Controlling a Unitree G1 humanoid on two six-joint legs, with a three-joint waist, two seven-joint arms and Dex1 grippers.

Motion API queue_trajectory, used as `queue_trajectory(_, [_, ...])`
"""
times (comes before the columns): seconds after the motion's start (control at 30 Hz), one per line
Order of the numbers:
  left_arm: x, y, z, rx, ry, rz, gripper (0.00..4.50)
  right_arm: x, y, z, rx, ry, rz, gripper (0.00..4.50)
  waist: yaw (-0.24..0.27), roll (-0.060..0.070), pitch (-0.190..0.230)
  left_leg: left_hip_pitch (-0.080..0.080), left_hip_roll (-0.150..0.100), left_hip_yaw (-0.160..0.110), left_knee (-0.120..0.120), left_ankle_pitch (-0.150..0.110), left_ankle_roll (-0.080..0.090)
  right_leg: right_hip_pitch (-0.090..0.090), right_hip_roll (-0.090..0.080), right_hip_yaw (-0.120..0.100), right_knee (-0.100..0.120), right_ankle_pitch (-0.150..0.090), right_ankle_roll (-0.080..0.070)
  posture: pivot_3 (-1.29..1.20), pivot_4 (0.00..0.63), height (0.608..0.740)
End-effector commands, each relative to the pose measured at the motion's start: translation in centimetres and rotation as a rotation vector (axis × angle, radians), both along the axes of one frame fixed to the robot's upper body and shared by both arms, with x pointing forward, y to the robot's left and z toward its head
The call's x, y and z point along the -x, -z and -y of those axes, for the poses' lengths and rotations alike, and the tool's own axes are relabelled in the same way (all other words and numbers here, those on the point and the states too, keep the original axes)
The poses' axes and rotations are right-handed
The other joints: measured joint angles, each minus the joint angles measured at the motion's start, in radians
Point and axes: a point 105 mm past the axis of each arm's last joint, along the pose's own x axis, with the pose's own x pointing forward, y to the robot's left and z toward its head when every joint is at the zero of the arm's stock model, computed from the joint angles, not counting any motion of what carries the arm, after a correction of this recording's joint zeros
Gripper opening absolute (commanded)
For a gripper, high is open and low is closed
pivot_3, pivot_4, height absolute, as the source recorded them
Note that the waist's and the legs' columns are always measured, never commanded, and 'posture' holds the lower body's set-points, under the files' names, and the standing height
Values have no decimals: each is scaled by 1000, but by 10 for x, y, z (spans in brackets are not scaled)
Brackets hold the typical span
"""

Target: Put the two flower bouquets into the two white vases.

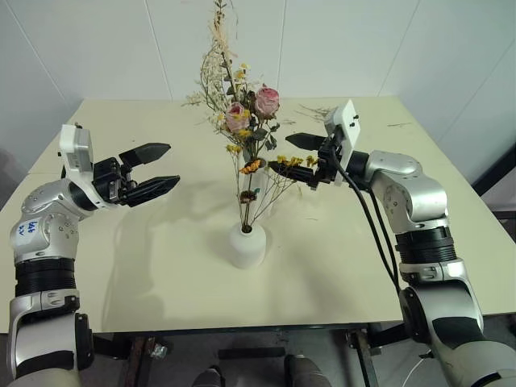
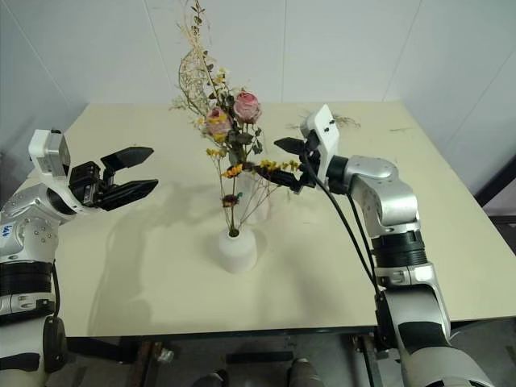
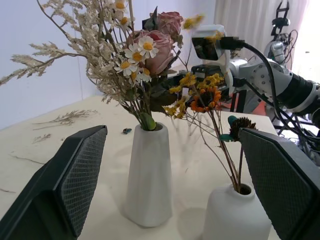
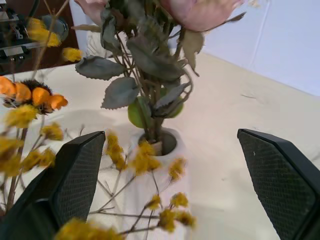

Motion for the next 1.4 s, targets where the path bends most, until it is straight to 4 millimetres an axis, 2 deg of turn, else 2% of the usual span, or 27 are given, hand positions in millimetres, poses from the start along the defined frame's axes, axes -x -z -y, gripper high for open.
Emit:
queue_trajectory(0.03, [0,-9,0,-7,5,46,4500,8,-13,8,-4,8,45,4483,1,0,0,0,0,0,0,0,0,0,0,0,0,0,0,0,150,740])
queue_trajectory(0.13, [-1,-9,2,-7,11,46,4500,9,-13,12,10,24,42,4483,2,0,0,0,0,0,0,0,0,0,0,0,0,0,0,0,150,740])
queue_trajectory(0.33, [-2,-6,0,-9,16,38,4500,13,-14,45,111,111,43,4483,8,0,0,0,0,0,0,0,0,0,0,0,-1,0,0,0,150,740])
queue_trajectory(0.53, [-5,-5,1,-12,22,36,4500,14,-15,66,162,170,43,4483,4,0,0,0,0,0,0,0,0,0,0,0,-1,0,0,0,150,740])
queue_trajectory(0.67, [-9,-4,4,-6,35,37,4500,23,-12,92,230,225,21,4483,11,0,0,-1,0,0,1,0,0,0,0,0,-1,0,0,0,150,740])
queue_trajectory(1.0, [-12,-3,4,-7,50,39,4500,28,-19,139,255,396,29,4483,17,0,0,-1,-1,1,1,0,0,0,-1,1,-1,0,0,0,150,740])
queue_trajectory(1.1, [-11,-3,2,-8,51,41,4500,34,-18,144,258,408,18,4483,25,0,0,-1,-1,1,1,0,0,0,0,1,-1,0,0,0,150,740])
queue_trajectory(1.13, [-10,-3,1,-9,51,42,4500,38,-17,143,262,393,19,4483,26,0,0,-1,-1,1,1,0,0,0,-1,1,-1,0,0,0,150,740])
queue_trajectory(1.2, [-7,-2,-3,-17,46,41,4500,63,-10,143,290,307,-5,4483,30,0,0,-1,-1,1,1,0,0,0,0,1,-1,0,0,0,150,740])
queue_trajectory(1.27, [-3,1,-16,-38,9,44,4500,94,1,139,308,206,-64,4483,33,0,0,-1,0,1,1,0,1,0,0,0,-1,-1,1,0,150,740])
queue_trajectory(1.3, [-1,1,-19,-46,-4,49,4500,104,4,140,311,190,-85,4483,35,0,0,-1,0,1,1,-1,1,0,0,0,-2,-2,1,0,150,740])
queue_trajectory(1.4, [8,9,-34,-83,-47,26,4500,118,1,143,275,187,-60,4483,28,0,0,-1,-1,2,1,-1,2,1,-1,1,-2,-2,1,0,150,740])
